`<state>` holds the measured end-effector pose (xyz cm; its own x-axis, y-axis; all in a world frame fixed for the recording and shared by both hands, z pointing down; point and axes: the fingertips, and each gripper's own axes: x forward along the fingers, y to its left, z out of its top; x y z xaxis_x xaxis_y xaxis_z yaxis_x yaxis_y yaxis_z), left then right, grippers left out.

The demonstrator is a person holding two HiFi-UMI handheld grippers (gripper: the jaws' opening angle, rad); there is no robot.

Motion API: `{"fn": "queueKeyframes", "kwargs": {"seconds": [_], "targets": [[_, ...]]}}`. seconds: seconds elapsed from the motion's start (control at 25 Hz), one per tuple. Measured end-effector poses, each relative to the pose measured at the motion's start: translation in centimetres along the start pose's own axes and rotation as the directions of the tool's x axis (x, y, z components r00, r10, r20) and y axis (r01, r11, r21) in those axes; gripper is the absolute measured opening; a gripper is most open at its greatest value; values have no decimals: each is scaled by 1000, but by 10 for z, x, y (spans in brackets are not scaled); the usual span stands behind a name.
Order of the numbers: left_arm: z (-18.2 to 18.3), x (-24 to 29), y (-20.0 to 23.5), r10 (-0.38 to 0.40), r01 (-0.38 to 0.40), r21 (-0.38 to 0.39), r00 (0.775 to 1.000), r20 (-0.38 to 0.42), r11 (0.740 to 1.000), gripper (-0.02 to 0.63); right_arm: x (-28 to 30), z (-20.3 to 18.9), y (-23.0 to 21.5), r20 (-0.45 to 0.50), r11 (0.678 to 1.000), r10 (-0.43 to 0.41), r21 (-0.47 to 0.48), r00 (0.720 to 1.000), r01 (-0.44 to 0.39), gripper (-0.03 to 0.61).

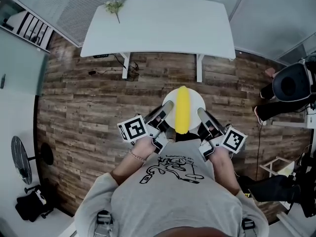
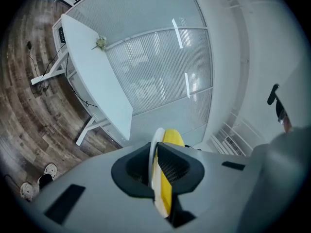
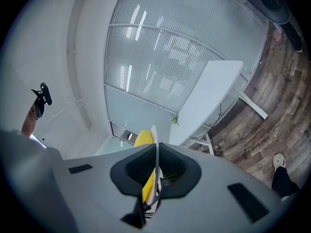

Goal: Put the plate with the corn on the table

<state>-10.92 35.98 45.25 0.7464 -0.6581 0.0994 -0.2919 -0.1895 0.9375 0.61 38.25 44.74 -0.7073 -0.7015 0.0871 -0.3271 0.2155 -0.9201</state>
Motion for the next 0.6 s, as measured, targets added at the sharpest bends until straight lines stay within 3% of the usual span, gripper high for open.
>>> {"fn": "queueKeyframes", "kwargs": {"seconds": [0.44,0.6], "targets": [[57,125,-2,15,-15,3,1000,-10,1000,37,43,124,-36,7,1000,8,0,1000,-8,18],[66,150,-6,-6,6,11,1000,-8,1000,37,48,148,-42,3,1000,8,-24,1000,-8,18]]}}
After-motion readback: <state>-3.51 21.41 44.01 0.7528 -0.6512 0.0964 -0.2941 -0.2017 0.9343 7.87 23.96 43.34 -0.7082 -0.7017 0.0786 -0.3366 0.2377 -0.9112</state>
